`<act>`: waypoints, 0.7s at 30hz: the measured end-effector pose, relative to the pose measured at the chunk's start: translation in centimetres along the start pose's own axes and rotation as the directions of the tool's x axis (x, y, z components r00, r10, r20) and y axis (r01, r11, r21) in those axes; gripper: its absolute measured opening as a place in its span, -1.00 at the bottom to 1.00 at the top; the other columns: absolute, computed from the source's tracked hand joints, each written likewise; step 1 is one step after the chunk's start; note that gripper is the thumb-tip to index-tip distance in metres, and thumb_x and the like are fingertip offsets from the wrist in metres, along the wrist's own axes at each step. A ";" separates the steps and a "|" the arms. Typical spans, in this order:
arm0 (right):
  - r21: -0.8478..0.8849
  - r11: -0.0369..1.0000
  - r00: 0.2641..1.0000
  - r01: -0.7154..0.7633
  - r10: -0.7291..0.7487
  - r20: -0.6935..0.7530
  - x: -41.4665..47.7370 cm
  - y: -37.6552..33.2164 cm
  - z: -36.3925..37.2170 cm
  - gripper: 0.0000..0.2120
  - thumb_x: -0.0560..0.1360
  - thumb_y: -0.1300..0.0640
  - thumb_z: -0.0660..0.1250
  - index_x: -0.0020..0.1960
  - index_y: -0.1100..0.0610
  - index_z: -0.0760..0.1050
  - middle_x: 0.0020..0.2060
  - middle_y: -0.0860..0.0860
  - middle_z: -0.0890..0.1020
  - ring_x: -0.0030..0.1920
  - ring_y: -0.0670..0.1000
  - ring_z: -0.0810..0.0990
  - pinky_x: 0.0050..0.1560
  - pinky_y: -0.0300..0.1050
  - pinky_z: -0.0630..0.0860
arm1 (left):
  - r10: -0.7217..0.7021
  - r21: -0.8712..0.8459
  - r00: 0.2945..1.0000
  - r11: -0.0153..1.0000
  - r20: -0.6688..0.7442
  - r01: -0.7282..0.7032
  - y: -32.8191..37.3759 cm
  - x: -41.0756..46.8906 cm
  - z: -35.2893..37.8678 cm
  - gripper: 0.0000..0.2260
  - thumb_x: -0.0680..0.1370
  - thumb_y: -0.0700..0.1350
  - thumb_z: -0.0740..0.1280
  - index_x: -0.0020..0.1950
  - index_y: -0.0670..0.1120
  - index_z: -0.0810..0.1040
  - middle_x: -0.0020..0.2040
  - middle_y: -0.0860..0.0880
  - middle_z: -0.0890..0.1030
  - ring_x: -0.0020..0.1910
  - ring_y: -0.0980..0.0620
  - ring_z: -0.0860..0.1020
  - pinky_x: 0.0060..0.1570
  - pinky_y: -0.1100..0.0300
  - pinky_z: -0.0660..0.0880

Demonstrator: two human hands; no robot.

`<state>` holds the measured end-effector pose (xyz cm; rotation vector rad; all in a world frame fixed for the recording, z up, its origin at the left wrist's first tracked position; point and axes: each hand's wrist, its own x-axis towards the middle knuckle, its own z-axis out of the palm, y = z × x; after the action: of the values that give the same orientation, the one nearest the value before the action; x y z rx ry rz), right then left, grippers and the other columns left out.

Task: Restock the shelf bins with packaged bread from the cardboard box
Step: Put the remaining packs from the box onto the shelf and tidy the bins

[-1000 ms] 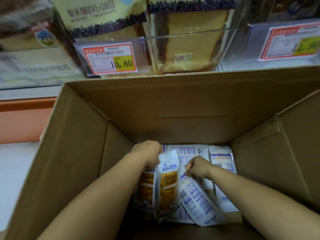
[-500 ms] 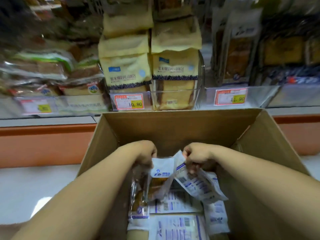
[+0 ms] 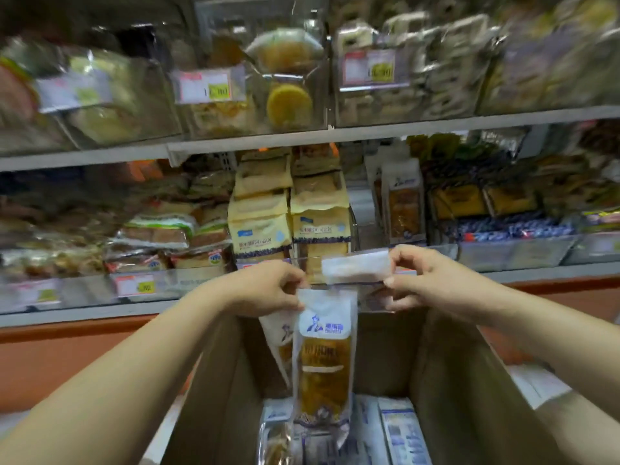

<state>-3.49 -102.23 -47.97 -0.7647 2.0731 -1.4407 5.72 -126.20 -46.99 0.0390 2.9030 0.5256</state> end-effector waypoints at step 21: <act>0.046 0.955 0.915 0.293 -0.267 -0.302 -3.9 -2.2 -1.6 -0.21 0.24 0.11 0.54 0.28 -0.31 0.20 0.15 -0.15 0.46 0.06 -0.06 0.62 0.03 -0.08 0.60 | -0.067 -0.507 0.940 0.853 -0.336 -0.121 6.3 -0.3 -4.2 -0.96 0.48 -0.12 0.42 -0.15 -0.07 0.62 -0.24 -0.01 0.56 -0.27 0.04 0.50 -0.19 0.08 0.42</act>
<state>-1.42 -99.14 -45.03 -0.8860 2.1590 -1.8935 5.20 -121.73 -40.83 -0.0994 2.9637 1.4440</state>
